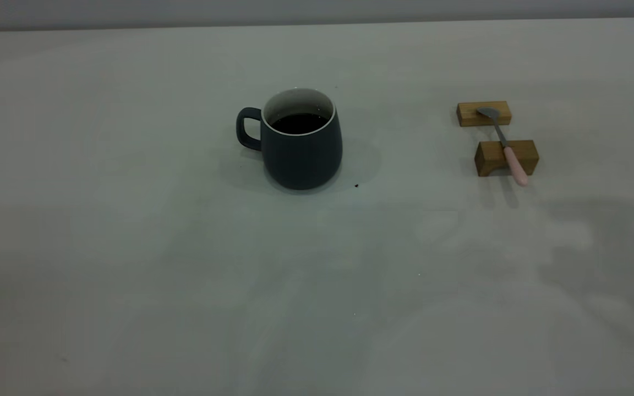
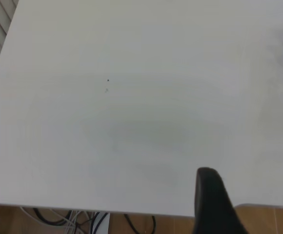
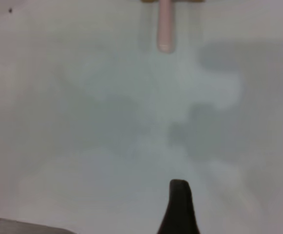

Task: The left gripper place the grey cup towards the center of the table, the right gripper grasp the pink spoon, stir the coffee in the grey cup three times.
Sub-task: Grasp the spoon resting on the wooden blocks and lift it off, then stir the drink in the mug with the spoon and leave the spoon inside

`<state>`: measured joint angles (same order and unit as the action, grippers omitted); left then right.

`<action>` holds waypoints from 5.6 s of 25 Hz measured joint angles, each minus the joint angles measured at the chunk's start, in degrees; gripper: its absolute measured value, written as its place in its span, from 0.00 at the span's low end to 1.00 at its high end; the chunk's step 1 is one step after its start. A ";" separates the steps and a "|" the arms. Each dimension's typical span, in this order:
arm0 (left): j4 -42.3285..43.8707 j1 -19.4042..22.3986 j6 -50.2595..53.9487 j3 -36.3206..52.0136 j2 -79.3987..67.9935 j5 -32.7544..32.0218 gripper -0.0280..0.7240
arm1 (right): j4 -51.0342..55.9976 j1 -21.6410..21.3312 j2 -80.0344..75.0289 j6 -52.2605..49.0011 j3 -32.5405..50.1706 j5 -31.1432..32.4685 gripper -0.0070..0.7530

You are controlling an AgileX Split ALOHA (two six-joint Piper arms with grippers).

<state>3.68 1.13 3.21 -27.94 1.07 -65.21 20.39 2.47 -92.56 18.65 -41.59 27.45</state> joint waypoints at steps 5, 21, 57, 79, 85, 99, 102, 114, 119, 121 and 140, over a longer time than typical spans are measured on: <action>0.00 0.00 0.00 0.00 0.00 0.00 0.66 | 1.29 4.29 -11.71 3.59 -6.14 -2.25 0.90; 0.00 0.00 0.00 0.01 0.00 0.00 0.66 | 0.17 6.85 -34.52 8.60 -25.81 -0.28 0.88; 0.00 0.00 0.00 0.01 0.00 0.00 0.66 | 18.36 9.05 -21.15 -0.18 -32.81 22.42 0.17; 0.00 0.00 0.00 0.01 0.00 0.00 0.66 | 69.97 18.46 -27.83 -20.18 -32.81 19.72 0.17; -0.04 0.00 0.00 0.01 0.00 0.00 0.66 | 73.92 19.88 -30.94 -27.64 -32.75 20.77 0.17; -0.04 0.00 -0.06 0.01 0.00 0.00 0.66 | 80.41 22.82 -34.53 -39.06 -32.75 17.81 0.17; -0.04 0.00 -0.06 0.01 0.00 0.00 0.66 | 80.52 22.82 -35.45 -40.67 -33.47 17.88 0.17; -0.04 0.00 -0.06 0.01 0.00 0.00 0.66 | 80.58 22.82 -46.02 -45.82 -42.67 19.51 0.17; -0.04 0.00 -0.06 0.01 0.00 0.00 0.66 | 80.52 22.82 -47.90 -48.94 -44.35 20.22 0.17; -0.04 0.00 -0.06 0.01 0.00 0.00 0.66 | 80.52 22.82 -48.77 -48.94 -45.95 20.30 0.17; -0.04 0.00 -0.06 0.01 0.00 0.00 0.66 | 73.93 18.68 -50.04 -61.02 -48.57 26.32 0.17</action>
<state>3.64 1.13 3.14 -27.93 1.07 -65.21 94.32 21.15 -142.60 -42.38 -90.16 53.77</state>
